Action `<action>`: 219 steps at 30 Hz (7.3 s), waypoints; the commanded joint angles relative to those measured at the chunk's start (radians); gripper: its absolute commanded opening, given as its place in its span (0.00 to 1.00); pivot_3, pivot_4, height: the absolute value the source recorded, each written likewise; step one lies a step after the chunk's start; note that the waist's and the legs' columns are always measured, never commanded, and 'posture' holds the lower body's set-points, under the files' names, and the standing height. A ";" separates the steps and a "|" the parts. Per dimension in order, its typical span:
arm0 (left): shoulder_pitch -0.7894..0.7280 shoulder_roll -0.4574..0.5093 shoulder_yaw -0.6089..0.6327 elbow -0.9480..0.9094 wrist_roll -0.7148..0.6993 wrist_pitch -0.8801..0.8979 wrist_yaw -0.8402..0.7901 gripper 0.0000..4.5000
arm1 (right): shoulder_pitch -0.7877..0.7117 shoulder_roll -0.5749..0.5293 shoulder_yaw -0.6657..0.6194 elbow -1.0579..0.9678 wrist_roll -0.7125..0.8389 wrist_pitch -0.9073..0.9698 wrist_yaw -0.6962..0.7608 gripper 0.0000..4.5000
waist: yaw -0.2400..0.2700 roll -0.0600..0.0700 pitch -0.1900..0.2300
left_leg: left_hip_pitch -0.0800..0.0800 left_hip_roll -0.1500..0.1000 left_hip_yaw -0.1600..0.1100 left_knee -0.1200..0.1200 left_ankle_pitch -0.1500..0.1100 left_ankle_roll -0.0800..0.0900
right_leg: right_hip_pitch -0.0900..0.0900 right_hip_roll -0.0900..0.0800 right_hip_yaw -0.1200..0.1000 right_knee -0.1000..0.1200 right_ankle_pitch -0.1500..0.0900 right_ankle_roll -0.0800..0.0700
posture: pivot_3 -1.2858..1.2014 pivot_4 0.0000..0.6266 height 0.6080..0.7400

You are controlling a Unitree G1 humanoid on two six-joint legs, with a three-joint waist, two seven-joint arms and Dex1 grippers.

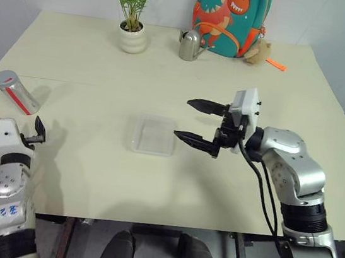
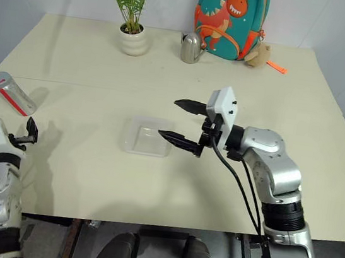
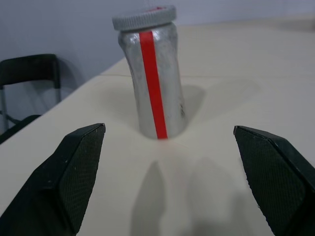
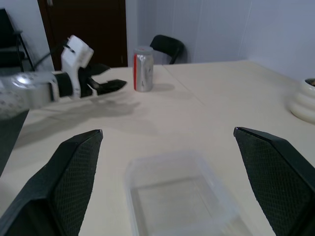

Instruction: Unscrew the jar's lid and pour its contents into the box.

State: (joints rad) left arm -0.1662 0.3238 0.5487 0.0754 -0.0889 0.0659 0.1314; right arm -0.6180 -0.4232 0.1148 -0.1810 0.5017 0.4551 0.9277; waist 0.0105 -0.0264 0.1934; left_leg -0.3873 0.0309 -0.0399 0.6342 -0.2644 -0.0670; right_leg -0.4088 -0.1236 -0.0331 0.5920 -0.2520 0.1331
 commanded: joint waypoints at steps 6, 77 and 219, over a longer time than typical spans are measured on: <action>-0.135 0.034 -0.012 0.156 0.044 -0.082 0.112 0.99 | -0.035 0.073 0.045 0.006 -0.080 -0.055 -0.062 1.00 | -0.010 -0.001 0.000 | -0.001 0.000 0.000 -0.003 0.000 0.000 | -0.001 0.000 0.000 0.001 0.000 0.001 | 0.52 0.24 1.00; -0.346 0.367 -0.483 -0.169 -0.554 0.339 -1.122 0.43 | -0.230 0.076 -0.007 -0.123 0.069 0.218 -0.180 1.00 | -0.037 0.003 0.002 | -0.001 0.006 0.002 -0.006 0.000 -0.001 | -0.004 0.007 0.006 0.001 -0.001 -0.001 | 0.52 0.24 1.00; -0.448 0.240 -0.508 -0.095 -0.467 0.295 -1.275 0.43 | -0.429 0.122 0.067 0.182 -0.002 0.188 0.079 0.99 | -0.037 0.003 0.003 | -0.002 0.006 0.008 -0.004 -0.001 0.001 | -0.007 0.009 0.012 0.001 0.000 0.001 | 0.52 0.24 1.00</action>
State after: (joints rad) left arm -0.6152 0.5646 0.0276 0.0163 -0.5478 0.3694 -1.1467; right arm -1.0165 -0.3024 0.2002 0.0148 0.4931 0.6613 0.9973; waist -0.0264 -0.0231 0.1959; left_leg -0.3892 0.0372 -0.0316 0.6299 -0.2652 -0.0660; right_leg -0.4156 -0.1148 -0.0207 0.5929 -0.2524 0.1336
